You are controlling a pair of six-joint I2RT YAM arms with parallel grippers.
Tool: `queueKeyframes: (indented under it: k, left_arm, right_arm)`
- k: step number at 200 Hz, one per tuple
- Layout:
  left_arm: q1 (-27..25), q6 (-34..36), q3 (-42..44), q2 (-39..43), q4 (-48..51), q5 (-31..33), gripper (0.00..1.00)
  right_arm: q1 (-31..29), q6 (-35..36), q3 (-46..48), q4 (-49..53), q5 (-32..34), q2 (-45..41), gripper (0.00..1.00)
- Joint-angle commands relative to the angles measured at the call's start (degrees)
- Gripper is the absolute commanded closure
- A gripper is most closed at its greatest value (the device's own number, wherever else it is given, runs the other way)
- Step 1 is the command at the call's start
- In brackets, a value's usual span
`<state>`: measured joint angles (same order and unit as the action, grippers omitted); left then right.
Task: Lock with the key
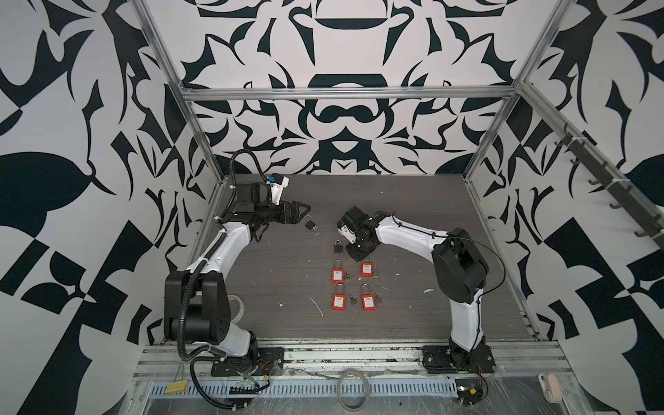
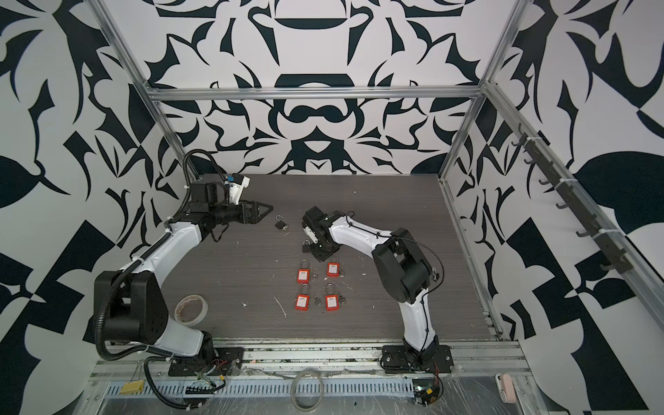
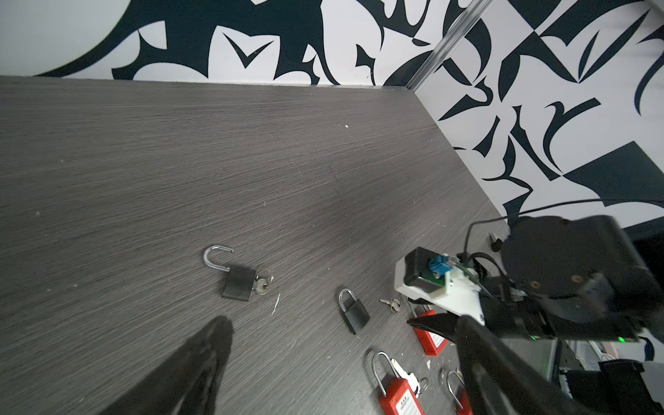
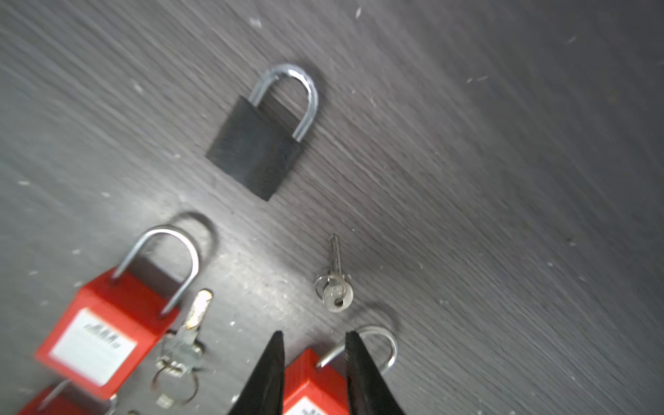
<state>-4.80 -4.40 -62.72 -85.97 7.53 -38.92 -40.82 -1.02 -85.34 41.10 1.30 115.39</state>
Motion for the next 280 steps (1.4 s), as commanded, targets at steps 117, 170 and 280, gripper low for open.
queueKeyframes:
  k: [117, 170, 280]
  left_arm:
    - [0.02, 3.34, 1.02, 3.01, 1.08, -0.28, 0.01]
    - [-0.04, 3.40, 1.19, 3.16, 1.69, -0.44, 0.01]
    - [-0.01, -6.70, 8.78, 9.80, -9.46, 14.74, 0.01]
  right_arm:
    - [-0.81, 3.64, -8.03, 2.20, -0.98, 6.28, 0.81]
    - [-2.32, 3.58, -14.74, 4.27, -2.07, 10.30, 0.85]
    - [-2.82, 7.34, -22.24, -1.64, 7.03, 8.71, 0.47]
